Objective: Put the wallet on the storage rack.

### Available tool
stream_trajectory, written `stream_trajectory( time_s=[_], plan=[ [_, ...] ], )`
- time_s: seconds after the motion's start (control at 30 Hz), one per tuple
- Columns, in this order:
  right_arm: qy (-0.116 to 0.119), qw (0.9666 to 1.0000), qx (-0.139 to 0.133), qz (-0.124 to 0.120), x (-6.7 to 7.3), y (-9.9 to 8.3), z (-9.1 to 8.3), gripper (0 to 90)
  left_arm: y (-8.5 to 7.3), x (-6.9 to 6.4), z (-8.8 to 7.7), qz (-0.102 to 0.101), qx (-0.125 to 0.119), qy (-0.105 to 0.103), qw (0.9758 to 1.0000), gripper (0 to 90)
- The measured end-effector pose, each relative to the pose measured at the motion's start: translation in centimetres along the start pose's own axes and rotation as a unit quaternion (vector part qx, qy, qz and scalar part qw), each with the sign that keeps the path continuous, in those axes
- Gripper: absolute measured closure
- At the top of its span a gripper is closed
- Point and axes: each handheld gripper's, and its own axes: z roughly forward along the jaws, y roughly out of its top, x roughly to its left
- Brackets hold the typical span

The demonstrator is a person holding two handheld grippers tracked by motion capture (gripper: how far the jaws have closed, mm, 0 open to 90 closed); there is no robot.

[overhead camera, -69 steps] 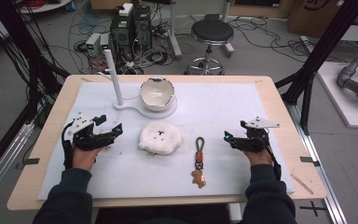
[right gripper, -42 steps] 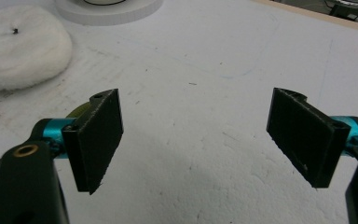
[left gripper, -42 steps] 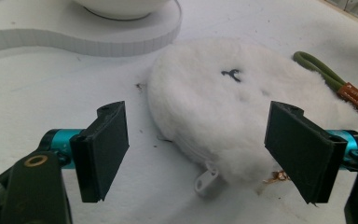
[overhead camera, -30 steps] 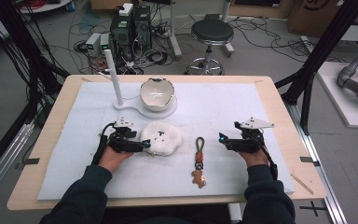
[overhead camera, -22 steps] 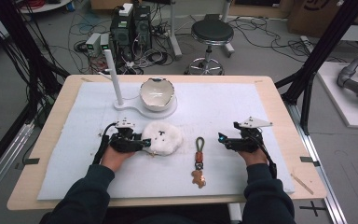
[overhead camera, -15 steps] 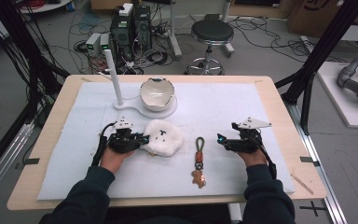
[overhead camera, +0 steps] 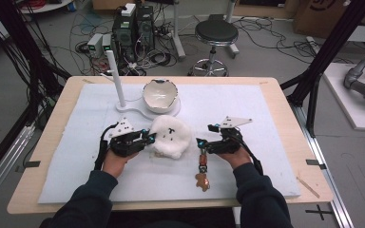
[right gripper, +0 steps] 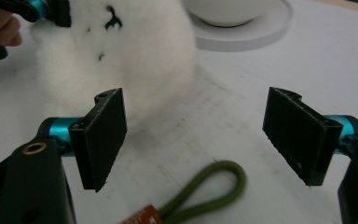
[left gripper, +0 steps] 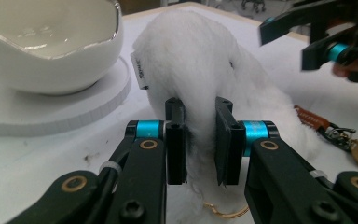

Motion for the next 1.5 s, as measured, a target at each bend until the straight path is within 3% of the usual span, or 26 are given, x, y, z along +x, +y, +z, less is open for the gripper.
stream_trajectory(
  time_s=[0.13,0.17,0.23,0.33,0.4,0.43,0.47,0.5,0.53,0.57,0.63,0.7,0.73,0.83,0.87,0.9,0.93,0.97,1.03,1.07,1.1,1.13,1.2,1.33,1.37,1.5],
  plan=[
    [0.057,0.9983,0.011,0.002,0.4,0.8,2.3,31.8,0.1,-0.2,0.1,0.007,-0.007,-0.024,0.9997,76.4],
    [0.057,0.9983,0.011,0.002,0.4,0.8,2.3,31.8,0.1,-0.2,0.1,0.007,-0.007,-0.024,0.9997,76.4],
    [0.076,0.9968,0.021,-0.006,0.7,1.1,3.2,49.2,0.2,-0.3,0.0,0.008,-0.010,-0.030,0.9995,76.4],
    [0.072,0.9963,0.035,-0.032,1.0,1.3,3.5,69.2,0.2,-0.1,-0.1,-0.002,-0.004,-0.032,0.9995,76.3],
    [0.071,0.9959,0.027,-0.049,1.0,1.4,3.2,76.0,0.1,-0.1,-0.1,-0.008,-0.001,-0.036,0.9993,75.3],
    [0.071,0.9959,0.027,-0.049,1.0,1.4,3.2,76.0,0.1,0.0,0.0,-0.016,-0.003,-0.039,0.9991,75.3],
    [0.060,0.9954,0.019,-0.072,1.1,1.5,2.8,78.8,0.1,0.0,0.0,-0.024,-0.001,-0.044,0.9987,70.9],
    [0.060,0.9954,0.019,-0.072,1.1,1.5,2.8,78.8,0.1,0.1,0.0,-0.035,0.000,-0.047,0.9983,70.9],
    [0.053,0.9936,0.012,-0.099,1.3,1.6,2.5,80.1,0.0,0.2,0.1,-0.040,0.004,-0.047,0.9981,62.4],
    [0.053,0.9936,0.012,-0.099,1.3,1.6,2.5,80.1,0.0,0.5,0.1,-0.046,0.007,-0.043,0.9980,62.4],
    [0.052,0.9898,0.002,-0.132,1.8,1.7,2.3,80.7,-0.1,1.0,0.0,-0.066,0.010,-0.033,0.9972,48.6],
    [0.054,0.9889,0.004,-0.139,1.9,1.7,2.3,80.8,-0.1,1.4,0.0,-0.070,0.009,-0.029,0.9971,43.4],
    [0.056,0.9863,0.006,-0.155,2.2,1.7,2.5,80.8,-0.2,1.6,0.0,-0.074,0.008,-0.031,0.9968,41.8],
    [0.056,0.9847,0.004,-0.165,2.5,1.7,2.6,80.8,-0.5,1.9,0.6,-0.078,0.025,-0.060,0.9949,41.3],
    [0.055,0.9845,0.001,-0.167,2.5,1.7,2.6,80.7,-0.7,1.8,1.0,-0.087,0.038,-0.089,0.9915,47.1],
    [0.055,0.9845,0.001,-0.167,2.5,1.7,2.6,80.7,-0.7,1.8,1.0,-0.087,0.038,-0.089,0.9915,54.2],
    [0.053,0.9848,0.001,-0.166,2.4,1.7,2.5,80.4,-0.6,1.4,0.9,-0.067,0.036,-0.096,0.9924,64.4],
    [0.053,0.9848,0.001,-0.166,2.4,1.7,2.5,80.4,-0.6,1.4,0.9,-0.067,0.036,-0.096,0.9924,70.2],
    [0.042,0.9919,-0.002,-0.120,1.9,1.7,2.4,66.0,0.0,1.2,0.4,-0.041,0.014,-0.083,0.9956,74.2],
    [0.036,0.9949,-0.006,-0.094,1.6,1.7,2.4,56.0,0.0,1.2,0.4,-0.041,0.014,-0.083,0.9956,74.5],
    [0.036,0.9949,-0.006,-0.094,1.6,1.7,2.4,56.0,0.3,1.2,0.2,-0.033,0.011,-0.074,0.9967,74.5],
    [0.016,0.9985,-0.015,-0.050,0.8,1.7,1.7,45.6,0.7,1.2,-0.2,-0.021,0.005,-0.065,0.9976,74.7],
    [-0.001,0.9991,-0.026,-0.033,0.2,1.6,0.8,41.4,2.0,1.4,-1.2,0.007,-0.011,-0.057,0.9983,74.6],
    [-0.031,0.9985,-0.044,-0.013,-0.9,1.3,-0.9,41.0,3.4,2.0,-2.2,0.015,-0.028,-0.048,0.9983,74.5],
    [-0.046,0.9975,-0.053,0.004,-1.7,0.8,-2.2,40.9,4.2,2.5,-2.7,0.019,-0.034,-0.038,0.9985,74.5],
    [-0.062,0.9958,-0.064,0.024,-2.7,0.3,-3.6,40.9,5.3,3.4,-3.3,0.029,-0.041,-0.023,0.9985,74.6]
  ],
)
